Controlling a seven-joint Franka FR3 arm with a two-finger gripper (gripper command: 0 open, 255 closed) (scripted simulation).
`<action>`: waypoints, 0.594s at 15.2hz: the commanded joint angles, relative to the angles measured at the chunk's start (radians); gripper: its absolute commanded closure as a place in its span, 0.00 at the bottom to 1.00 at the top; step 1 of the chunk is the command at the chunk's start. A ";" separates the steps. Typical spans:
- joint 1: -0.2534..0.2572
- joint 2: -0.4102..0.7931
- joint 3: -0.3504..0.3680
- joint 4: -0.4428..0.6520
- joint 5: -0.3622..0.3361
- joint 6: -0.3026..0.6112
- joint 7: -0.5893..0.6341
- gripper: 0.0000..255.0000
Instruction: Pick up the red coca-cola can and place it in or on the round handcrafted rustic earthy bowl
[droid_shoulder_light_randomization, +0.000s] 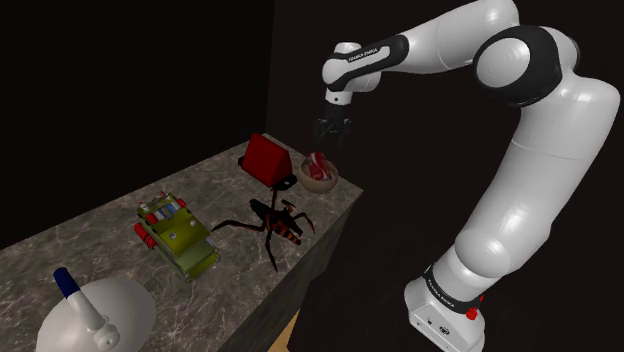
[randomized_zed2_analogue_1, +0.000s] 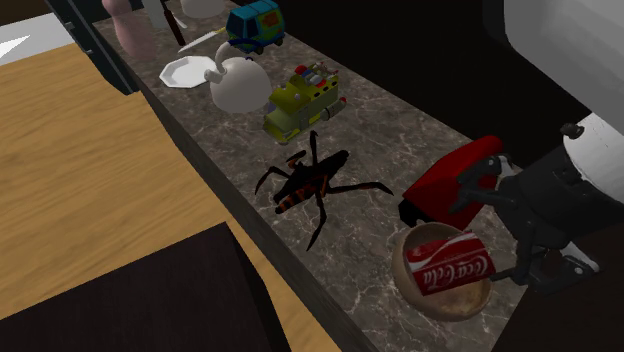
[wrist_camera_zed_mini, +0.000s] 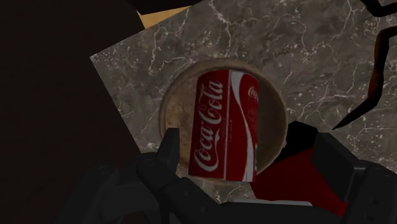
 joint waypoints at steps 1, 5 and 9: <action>-0.002 -0.017 -0.002 0.038 -0.002 -0.055 0.001 0.00; -0.003 -0.021 -0.002 0.058 -0.003 -0.081 0.001 0.00; -0.003 -0.021 -0.002 0.059 -0.003 -0.081 0.001 0.00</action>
